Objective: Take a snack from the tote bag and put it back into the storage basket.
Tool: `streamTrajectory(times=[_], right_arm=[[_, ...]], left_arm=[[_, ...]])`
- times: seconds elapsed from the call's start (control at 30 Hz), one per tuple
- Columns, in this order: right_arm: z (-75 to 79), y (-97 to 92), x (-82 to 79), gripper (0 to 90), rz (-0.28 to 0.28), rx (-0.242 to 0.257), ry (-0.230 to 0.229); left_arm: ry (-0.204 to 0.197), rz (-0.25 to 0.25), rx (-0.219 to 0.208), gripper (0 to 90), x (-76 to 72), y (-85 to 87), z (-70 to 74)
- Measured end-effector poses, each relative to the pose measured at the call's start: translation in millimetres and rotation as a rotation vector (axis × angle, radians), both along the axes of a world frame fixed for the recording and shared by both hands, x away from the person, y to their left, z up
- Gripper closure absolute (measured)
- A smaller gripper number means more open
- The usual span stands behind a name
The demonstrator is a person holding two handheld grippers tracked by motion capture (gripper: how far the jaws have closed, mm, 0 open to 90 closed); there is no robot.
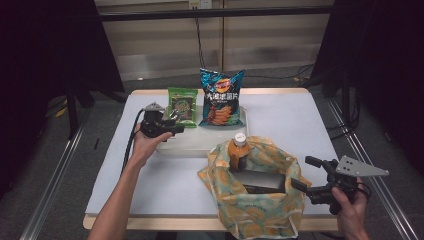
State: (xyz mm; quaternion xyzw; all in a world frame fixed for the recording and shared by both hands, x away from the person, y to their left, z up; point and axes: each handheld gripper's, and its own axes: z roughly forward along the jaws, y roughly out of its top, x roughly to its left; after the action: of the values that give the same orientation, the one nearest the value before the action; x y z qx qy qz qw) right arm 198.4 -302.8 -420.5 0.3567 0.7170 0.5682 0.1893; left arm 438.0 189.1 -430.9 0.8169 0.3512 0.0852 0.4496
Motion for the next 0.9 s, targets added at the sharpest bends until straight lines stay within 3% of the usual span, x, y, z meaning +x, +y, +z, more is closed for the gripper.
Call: streamTrajectory(times=[0.17,0.3,0.37,0.4,0.5,0.63,0.73,0.83,0.9], right_arm=[[4.0,1.2,0.9,13.1,-0.034,-0.003,0.011],[8.0,6.2,2.2,17.1,-0.020,-0.016,0.000],[10.1,10.6,2.7,18.8,-0.022,-0.037,0.001],[10.6,12.1,3.4,19.2,-0.018,-0.041,0.002],[13.5,16.6,6.0,22.7,0.004,-0.036,0.003],[19.9,22.9,11.3,30.7,0.039,-0.034,0.005],[22.0,26.5,15.3,34.0,0.057,-0.036,0.028],[22.0,28.7,18.3,35.3,0.071,-0.045,0.037],[20.8,29.4,17.8,36.9,0.081,-0.039,0.035]], left_arm=[[-0.024,-0.053,-0.039,54.7,-20.0,-2.7,4.9],[-0.065,-0.082,-0.061,59.9,-38.5,-5.7,11.6],[-0.069,-0.109,-0.132,66.1,-46.3,-4.5,13.6],[-0.079,-0.108,-0.144,68.8,-50.0,-4.5,14.3],[-0.098,-0.138,-0.098,72.2,-59.2,-8.5,16.4],[-0.116,-0.178,-0.116,80.8,-72.6,-10.3,20.8],[-0.106,-0.209,-0.126,85.8,-84.6,-11.6,22.0],[-0.114,-0.231,-0.149,85.9,-97.6,-14.7,22.1],[-0.123,-0.251,-0.136,84.3,-105.4,-20.8,23.8]])
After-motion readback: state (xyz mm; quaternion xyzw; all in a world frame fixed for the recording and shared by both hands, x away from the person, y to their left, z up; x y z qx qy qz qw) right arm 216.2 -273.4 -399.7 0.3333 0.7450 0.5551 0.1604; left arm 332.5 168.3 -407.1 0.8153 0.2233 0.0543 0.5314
